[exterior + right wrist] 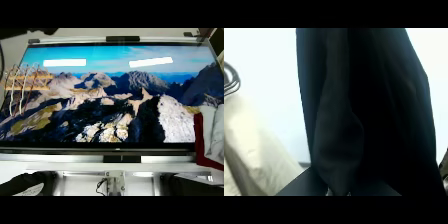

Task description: Fold the shirts.

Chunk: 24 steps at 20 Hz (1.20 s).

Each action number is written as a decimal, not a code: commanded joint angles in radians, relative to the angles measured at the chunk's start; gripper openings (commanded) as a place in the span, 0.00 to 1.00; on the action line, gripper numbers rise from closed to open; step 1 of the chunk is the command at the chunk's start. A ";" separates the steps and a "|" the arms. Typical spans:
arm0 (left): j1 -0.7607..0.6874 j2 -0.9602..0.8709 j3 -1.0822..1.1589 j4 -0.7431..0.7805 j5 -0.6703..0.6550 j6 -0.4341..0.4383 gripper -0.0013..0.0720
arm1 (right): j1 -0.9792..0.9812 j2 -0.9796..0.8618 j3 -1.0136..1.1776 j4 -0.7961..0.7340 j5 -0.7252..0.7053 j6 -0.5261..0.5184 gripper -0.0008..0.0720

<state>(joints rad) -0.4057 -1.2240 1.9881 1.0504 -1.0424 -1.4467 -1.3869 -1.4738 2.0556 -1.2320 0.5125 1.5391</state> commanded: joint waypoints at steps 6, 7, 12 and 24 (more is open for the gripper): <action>0.000 -0.001 0.000 -0.002 -0.124 -0.116 0.75 | -0.065 -0.068 0.001 0.001 -0.068 0.034 0.09; 0.000 -0.001 0.000 -0.003 -0.132 -0.123 0.75 | -0.066 -0.077 0.001 0.004 -0.072 0.034 0.09; -0.019 -0.001 0.000 -0.003 -0.131 -0.149 0.75 | -0.070 -0.108 0.001 0.023 -0.100 0.032 0.09; -0.043 -0.001 0.000 -0.003 -0.015 -0.106 0.76 | 0.036 0.015 0.001 0.205 0.169 -0.042 0.09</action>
<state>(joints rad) -0.4484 -1.2243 1.9881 1.0470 -1.1103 -1.5745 -1.3933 -1.5051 2.0556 -1.0534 0.5644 1.5101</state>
